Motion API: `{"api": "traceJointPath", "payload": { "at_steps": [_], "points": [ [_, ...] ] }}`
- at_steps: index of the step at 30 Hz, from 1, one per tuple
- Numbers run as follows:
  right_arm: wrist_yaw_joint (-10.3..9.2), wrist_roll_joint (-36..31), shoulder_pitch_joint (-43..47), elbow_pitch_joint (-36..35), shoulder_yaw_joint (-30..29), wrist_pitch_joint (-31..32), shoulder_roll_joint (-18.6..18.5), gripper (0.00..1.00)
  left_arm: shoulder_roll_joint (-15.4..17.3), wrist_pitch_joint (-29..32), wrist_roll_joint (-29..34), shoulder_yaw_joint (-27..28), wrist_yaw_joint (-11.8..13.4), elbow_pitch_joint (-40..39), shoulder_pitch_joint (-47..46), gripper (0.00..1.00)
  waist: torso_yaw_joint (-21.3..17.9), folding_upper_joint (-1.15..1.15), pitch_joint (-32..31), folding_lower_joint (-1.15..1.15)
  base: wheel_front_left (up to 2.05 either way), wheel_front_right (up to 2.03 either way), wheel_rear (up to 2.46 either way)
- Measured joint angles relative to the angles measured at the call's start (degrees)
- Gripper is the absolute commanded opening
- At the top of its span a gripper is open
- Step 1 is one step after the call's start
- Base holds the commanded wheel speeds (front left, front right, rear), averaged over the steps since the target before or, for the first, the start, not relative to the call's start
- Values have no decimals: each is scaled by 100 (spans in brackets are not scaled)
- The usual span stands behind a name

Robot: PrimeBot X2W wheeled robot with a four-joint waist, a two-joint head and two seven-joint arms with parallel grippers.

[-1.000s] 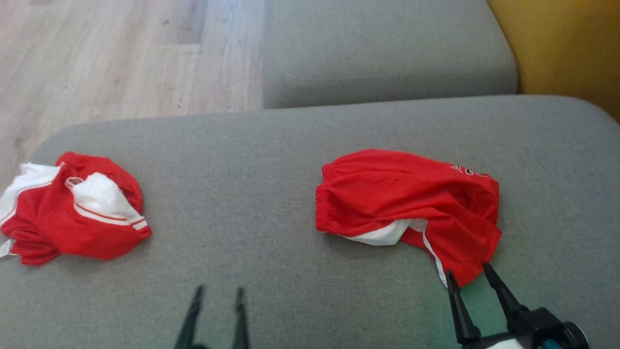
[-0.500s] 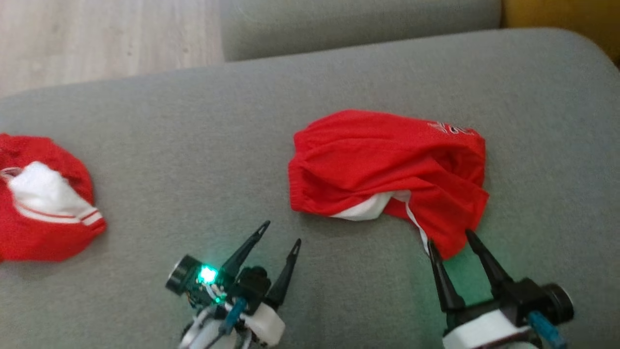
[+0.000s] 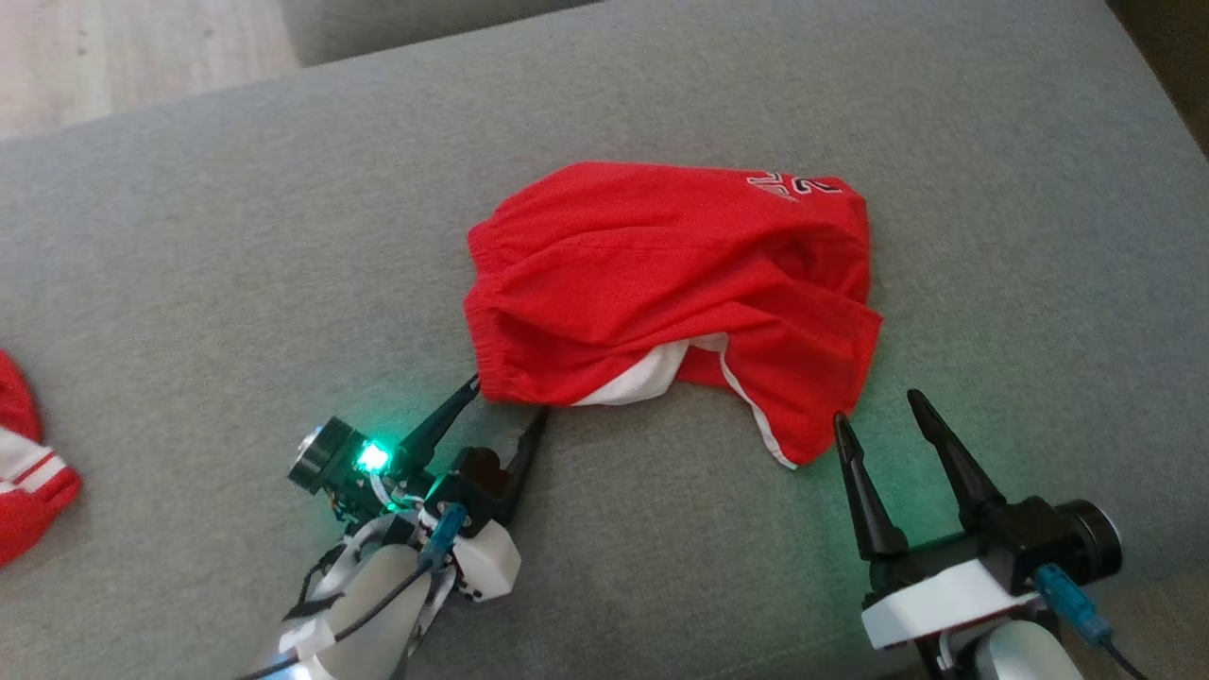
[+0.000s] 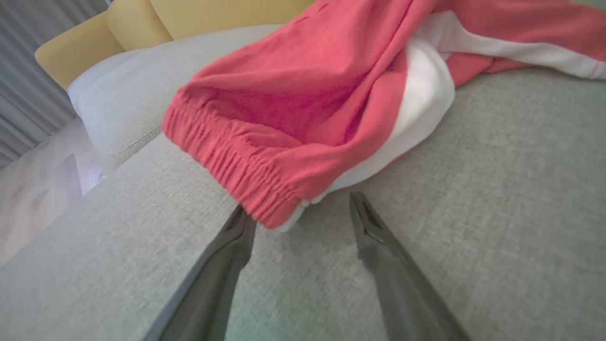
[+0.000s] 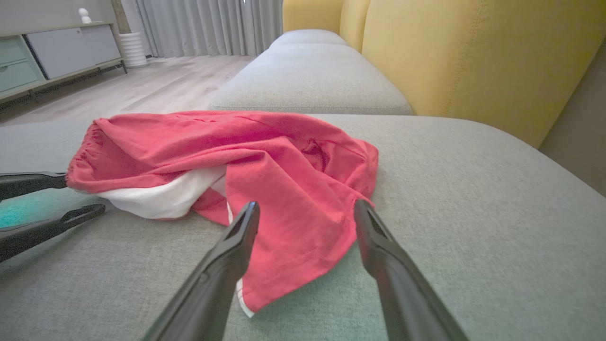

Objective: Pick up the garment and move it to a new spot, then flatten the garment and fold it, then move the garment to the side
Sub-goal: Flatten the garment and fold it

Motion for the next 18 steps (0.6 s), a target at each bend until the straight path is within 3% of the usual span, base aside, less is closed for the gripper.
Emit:
{"api": "traceJointPath", "payload": {
  "at_steps": [9, 10, 11, 12, 18],
  "points": [
    [0, 7, -36, -23, 1, 0, 1, 100, 159, -16, -23, -290, 140, 34, -244, 100, -225, 0, 226, 0, 0, 0, 0],
    [0, 7, -44, -27, -5, 0, 1, 100, 171, -16, -24, -319, 142, 14, -270, 81, -229, 0, 241, 0, 0, 0, 0],
    [0, 7, -71, -26, -23, 0, 1, 100, 196, -16, -66, -383, 154, -12, -288, 36, -221, 0, 250, 0, 0, 0, 0],
    [0, 7, -91, -26, -30, 0, 1, 100, 204, -16, -89, -421, 169, -13, -289, 0, -215, 0, 246, 0, 0, 0, 0],
    [0, 5, -82, -21, -81, 0, 4, 100, 207, -14, -319, -591, -74, 151, -324, 0, -119, 0, 92, 0, 0, 0, 0]
  ]
}}
